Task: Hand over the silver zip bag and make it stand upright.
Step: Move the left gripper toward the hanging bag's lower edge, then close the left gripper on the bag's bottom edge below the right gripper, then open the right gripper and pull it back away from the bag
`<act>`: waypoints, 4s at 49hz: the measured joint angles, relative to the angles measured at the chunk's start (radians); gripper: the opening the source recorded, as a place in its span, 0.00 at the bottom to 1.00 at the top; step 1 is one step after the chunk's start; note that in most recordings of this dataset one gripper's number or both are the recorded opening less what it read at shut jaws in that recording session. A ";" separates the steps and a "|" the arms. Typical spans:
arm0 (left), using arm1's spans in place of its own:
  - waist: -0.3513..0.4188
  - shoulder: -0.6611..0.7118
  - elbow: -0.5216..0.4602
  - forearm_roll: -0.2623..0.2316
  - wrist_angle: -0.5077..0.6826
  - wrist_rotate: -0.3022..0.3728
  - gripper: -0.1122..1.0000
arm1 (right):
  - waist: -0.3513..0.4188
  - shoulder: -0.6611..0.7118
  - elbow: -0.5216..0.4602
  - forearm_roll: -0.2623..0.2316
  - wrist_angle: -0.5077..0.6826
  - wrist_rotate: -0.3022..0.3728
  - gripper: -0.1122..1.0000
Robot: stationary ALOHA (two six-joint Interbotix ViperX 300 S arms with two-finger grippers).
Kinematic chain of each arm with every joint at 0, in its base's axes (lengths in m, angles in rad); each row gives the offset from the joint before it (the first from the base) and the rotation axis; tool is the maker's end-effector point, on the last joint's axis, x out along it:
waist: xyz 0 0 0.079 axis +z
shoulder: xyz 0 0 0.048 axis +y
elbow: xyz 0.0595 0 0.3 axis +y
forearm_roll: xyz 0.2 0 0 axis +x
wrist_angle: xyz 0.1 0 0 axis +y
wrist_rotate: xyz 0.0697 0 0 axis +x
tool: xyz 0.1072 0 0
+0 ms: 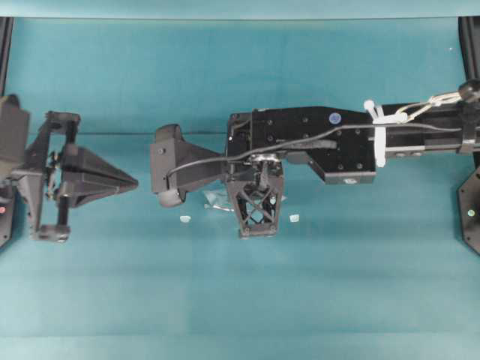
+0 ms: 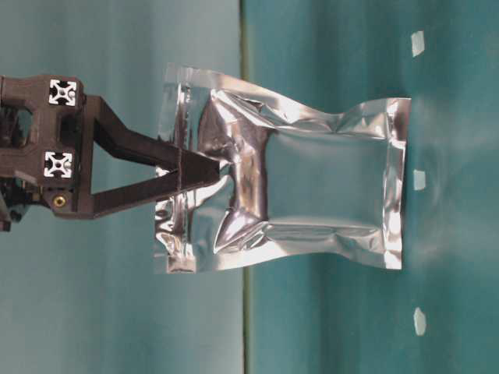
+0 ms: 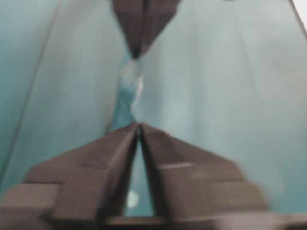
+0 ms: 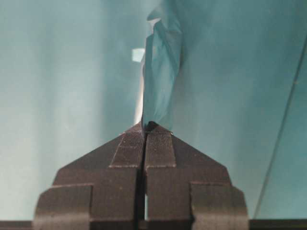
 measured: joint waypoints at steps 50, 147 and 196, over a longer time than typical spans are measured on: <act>0.031 0.742 -0.023 0.000 -0.696 -0.008 0.94 | 0.005 -0.021 0.071 0.000 -0.064 0.002 0.08; 0.023 0.985 -0.290 0.002 -0.646 -0.014 0.36 | -0.002 -0.023 0.075 -0.002 -0.089 0.000 0.09; 0.017 0.985 -0.304 0.000 -0.618 -0.015 0.32 | -0.003 -0.161 0.109 -0.002 -0.106 -0.002 0.97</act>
